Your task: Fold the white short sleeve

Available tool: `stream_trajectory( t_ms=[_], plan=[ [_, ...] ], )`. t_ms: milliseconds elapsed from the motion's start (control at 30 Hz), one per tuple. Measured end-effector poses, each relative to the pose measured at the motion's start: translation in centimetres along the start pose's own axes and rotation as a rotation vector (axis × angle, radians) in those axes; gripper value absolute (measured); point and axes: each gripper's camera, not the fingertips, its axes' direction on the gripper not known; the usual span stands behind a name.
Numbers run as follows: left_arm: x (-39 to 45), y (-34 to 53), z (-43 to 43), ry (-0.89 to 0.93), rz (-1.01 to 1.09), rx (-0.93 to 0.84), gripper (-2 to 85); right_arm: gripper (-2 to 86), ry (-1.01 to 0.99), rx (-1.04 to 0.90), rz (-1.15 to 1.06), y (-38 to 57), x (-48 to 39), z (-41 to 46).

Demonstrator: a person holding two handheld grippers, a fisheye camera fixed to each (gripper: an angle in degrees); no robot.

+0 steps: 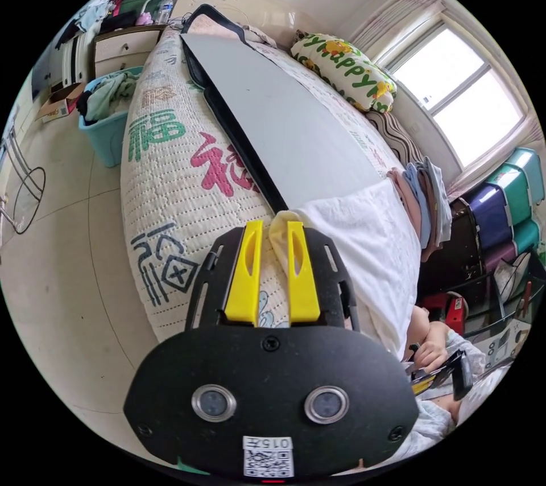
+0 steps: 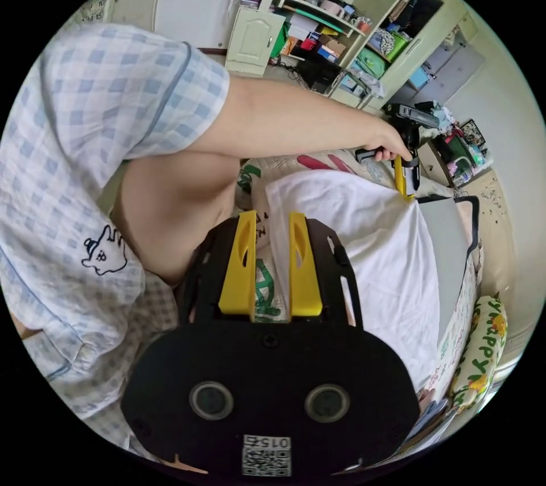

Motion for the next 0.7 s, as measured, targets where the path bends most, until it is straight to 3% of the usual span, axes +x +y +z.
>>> stream_trajectory(
  t_ms=[133, 267, 700],
  plan=[
    [0.3, 0.5, 0.4, -0.001, -0.024, 0.016, 4.9, 9.0, 0.17, -0.078, -0.059, -1.2, -1.5, 2.1],
    [0.7, 1.1, 0.5, -0.004, -0.041, 0.044, 0.8, 1.7, 0.274, -0.099, -0.098, -1.0, -2.0, 2.3],
    [4.2, 1.2, 2.3, -0.139, -0.03, 0.062, -0.5, -0.6, 0.069, -0.038, 0.005, 2.0, 1.9, -2.4]
  ],
)
